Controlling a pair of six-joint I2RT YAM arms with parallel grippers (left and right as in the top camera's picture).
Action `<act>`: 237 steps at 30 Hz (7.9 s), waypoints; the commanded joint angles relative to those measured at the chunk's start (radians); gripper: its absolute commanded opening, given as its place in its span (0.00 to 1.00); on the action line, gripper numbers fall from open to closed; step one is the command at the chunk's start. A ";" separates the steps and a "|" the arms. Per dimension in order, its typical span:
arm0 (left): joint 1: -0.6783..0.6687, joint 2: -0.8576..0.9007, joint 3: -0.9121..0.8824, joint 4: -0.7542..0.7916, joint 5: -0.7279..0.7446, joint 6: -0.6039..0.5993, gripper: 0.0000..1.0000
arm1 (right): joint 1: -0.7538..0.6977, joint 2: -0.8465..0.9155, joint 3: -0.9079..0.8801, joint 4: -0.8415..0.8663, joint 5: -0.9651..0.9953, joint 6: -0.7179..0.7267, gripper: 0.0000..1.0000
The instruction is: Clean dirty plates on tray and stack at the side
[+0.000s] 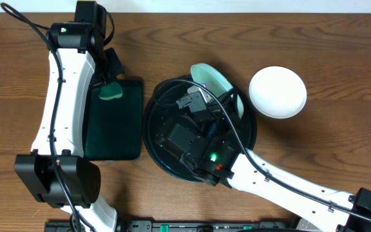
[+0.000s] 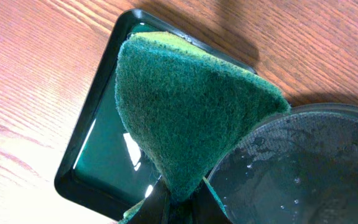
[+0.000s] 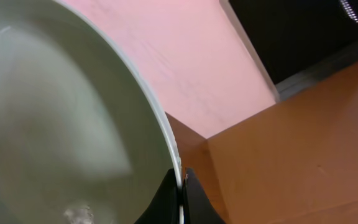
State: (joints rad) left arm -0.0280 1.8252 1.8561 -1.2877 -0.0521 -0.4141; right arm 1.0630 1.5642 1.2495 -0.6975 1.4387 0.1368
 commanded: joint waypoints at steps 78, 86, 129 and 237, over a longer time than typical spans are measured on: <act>0.074 0.003 -0.582 0.343 0.042 0.214 0.52 | -0.989 0.091 0.275 -0.209 -1.544 0.003 0.99; 0.074 -0.058 -0.385 0.159 0.064 0.238 0.73 | -0.978 0.083 0.275 -0.227 -1.545 -0.014 0.99; 0.075 -0.400 -0.237 0.122 0.060 0.238 0.75 | -0.999 -0.818 0.060 -0.190 -1.407 -0.068 0.99; 0.077 -1.610 -1.664 1.268 0.086 0.508 0.75 | -1.062 -1.559 -1.244 0.638 -1.612 -0.160 0.99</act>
State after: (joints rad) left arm 0.0486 0.2844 0.2436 -0.0250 0.0509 0.0685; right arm 0.0113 0.0120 0.0097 -0.0593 -0.1650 -0.0124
